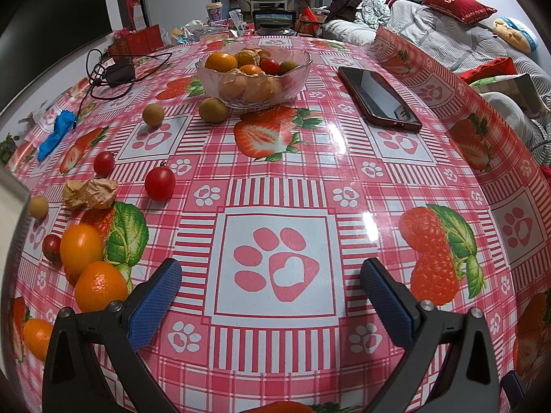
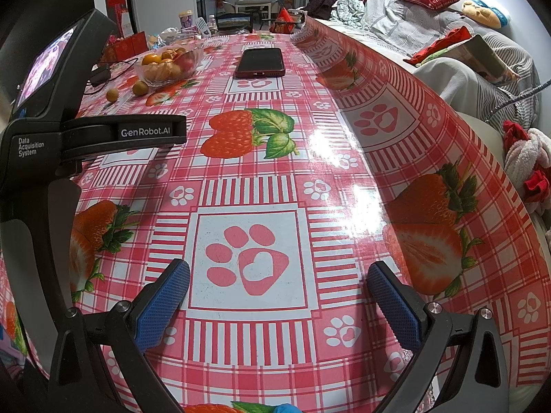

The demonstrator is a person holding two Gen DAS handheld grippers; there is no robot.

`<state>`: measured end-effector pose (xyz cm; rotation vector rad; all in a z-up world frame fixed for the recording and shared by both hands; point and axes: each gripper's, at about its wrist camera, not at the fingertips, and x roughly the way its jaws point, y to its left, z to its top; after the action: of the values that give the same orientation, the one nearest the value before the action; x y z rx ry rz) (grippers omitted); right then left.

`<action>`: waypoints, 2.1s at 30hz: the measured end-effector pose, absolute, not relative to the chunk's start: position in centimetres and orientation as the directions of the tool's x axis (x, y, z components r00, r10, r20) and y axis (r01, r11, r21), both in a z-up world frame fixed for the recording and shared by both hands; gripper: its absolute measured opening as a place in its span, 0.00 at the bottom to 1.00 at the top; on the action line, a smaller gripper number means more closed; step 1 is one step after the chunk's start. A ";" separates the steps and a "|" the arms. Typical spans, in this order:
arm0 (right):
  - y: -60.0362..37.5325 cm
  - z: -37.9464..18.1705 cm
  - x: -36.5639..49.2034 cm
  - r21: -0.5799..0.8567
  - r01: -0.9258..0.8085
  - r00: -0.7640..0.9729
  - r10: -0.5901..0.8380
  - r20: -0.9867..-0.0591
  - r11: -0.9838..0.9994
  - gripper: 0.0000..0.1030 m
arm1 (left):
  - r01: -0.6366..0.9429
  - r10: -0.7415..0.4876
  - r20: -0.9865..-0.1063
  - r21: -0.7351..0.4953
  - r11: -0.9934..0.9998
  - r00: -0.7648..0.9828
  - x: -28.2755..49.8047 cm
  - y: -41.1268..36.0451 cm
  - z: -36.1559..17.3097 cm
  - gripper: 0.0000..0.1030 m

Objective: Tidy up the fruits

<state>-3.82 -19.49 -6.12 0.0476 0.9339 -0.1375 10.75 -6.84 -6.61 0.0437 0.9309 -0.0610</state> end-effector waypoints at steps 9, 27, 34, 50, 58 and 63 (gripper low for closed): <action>-19.5 -6.1 -3.8 -0.020 0.138 0.585 -0.098 -0.805 0.990 1.00 | 0.071 -0.033 -0.802 0.012 0.997 0.597 10.8 -6.8 -6.6 1.00; -19.5 -5.9 -3.7 -0.017 0.137 0.586 -0.095 -0.805 0.990 1.00 | 0.070 -0.032 -0.797 0.013 0.997 0.603 10.8 -6.8 -6.6 1.00; -19.4 -5.9 -3.5 -0.016 0.137 0.578 -0.093 -0.811 0.990 1.00 | 0.069 -0.031 -0.797 0.013 0.998 0.604 10.7 -6.8 -6.6 1.00; -19.5 -6.0 -3.3 -0.022 0.137 0.579 -0.098 -0.809 0.990 1.00 | 0.232 -0.142 -0.848 -0.023 0.972 0.510 7.7 -5.1 -4.7 1.00; -19.5 -5.9 -2.9 -0.024 0.139 0.552 -0.098 -0.828 0.990 1.00 | 0.142 -0.070 -0.814 0.015 0.990 0.577 4.1 4.3 -1.8 1.00; -19.2 -5.6 -2.0 0.001 0.158 0.491 -0.078 -0.868 0.987 1.00 | 0.052 -0.031 -0.850 -0.004 0.999 0.526 5.5 9.5 -3.5 1.00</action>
<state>-2.00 -19.18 -5.63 0.0838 1.0478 -0.1431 5.52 9.50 -3.49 0.0231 1.0160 -0.0495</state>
